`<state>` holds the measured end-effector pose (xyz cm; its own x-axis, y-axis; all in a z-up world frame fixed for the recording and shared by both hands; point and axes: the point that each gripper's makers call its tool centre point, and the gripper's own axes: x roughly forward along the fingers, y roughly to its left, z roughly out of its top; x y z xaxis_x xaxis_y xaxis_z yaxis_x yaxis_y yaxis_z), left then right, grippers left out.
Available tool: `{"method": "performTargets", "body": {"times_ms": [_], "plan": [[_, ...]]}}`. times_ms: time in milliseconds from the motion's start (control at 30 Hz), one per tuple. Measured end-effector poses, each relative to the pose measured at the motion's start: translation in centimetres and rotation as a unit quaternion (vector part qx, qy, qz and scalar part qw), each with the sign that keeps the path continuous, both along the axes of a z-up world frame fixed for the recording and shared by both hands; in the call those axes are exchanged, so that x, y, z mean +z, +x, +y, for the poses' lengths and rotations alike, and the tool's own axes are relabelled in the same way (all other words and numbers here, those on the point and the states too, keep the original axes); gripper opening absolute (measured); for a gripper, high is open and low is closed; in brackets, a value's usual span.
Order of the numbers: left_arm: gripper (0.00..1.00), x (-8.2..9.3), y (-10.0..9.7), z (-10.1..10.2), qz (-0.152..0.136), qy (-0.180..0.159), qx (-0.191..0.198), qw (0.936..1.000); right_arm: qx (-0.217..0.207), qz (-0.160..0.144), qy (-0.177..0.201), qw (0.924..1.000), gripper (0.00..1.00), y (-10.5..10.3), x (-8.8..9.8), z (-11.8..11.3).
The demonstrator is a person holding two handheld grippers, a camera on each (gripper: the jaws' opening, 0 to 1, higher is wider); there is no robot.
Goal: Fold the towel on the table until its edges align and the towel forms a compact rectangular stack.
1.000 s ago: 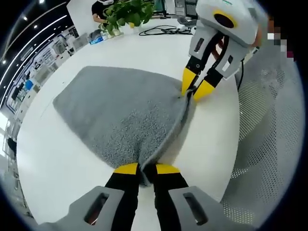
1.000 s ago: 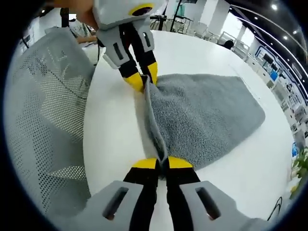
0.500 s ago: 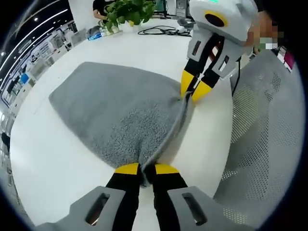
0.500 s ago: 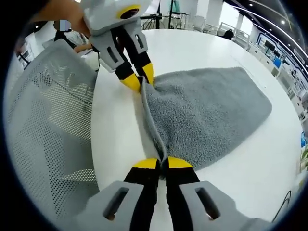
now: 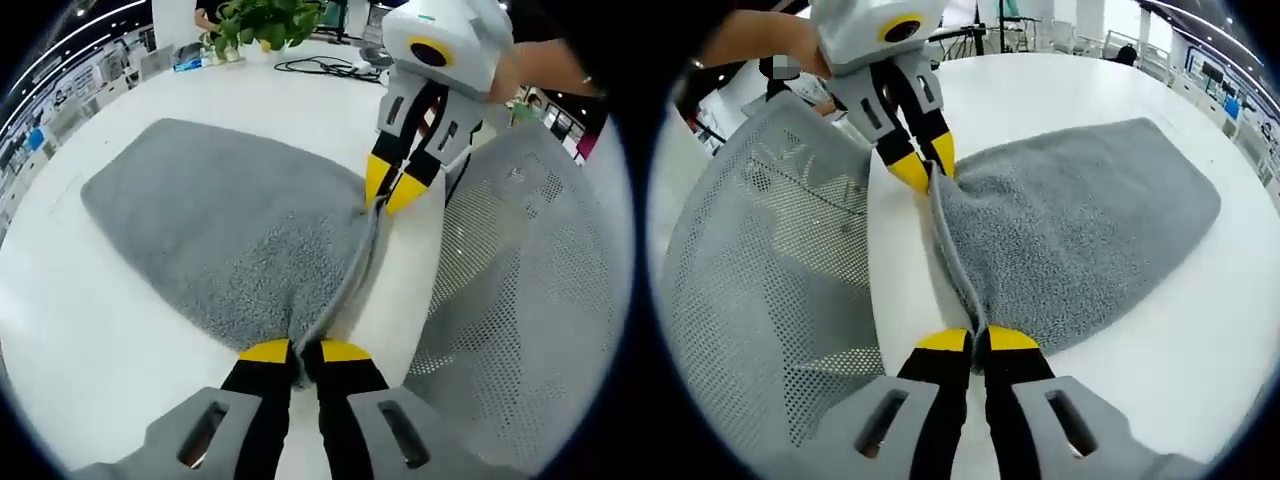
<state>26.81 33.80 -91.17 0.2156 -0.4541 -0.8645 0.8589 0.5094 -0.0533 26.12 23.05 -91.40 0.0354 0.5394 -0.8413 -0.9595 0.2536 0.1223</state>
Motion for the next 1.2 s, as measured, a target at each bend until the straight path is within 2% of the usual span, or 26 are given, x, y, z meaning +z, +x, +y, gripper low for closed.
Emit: {"method": "performTargets", "body": {"times_ms": [133, 600, 700, 933, 1033, 1200], "plan": [[0.08, 0.5, -0.4, -0.1, 0.025, -0.011, 0.02, 0.9994, -0.012, 0.026, 0.002, 0.9996, 0.02, -0.6, 0.4, -0.1], [0.08, 4.1, -0.5, 0.5, 0.013, -0.036, 0.006, 0.9993, -0.03, 0.079, 0.04, 0.9956, 0.02, -1.2, 3.3, 0.4], [0.07, 4.8, -0.4, 0.6, 0.008, -0.038, 0.001, 0.9992, -0.029, 0.082, 0.046, 0.9952, 0.02, -1.2, 3.8, 0.5], [0.07, 7.0, 0.9, 0.7, -0.007, -0.058, 0.017, 0.9981, -0.037, 0.078, 0.068, 0.9939, 0.02, -0.4, 5.5, 0.6], [0.07, 8.1, 1.2, 0.6, -0.01, -0.065, 0.021, 0.9976, -0.035, 0.069, 0.077, 0.994, 0.02, -0.1, 6.6, 0.6], [0.07, 9.8, 2.3, 0.7, -0.03, -0.071, 0.025, 0.9967, -0.039, 0.051, 0.095, 0.9934, 0.02, 1.1, 8.6, 0.7]]}}
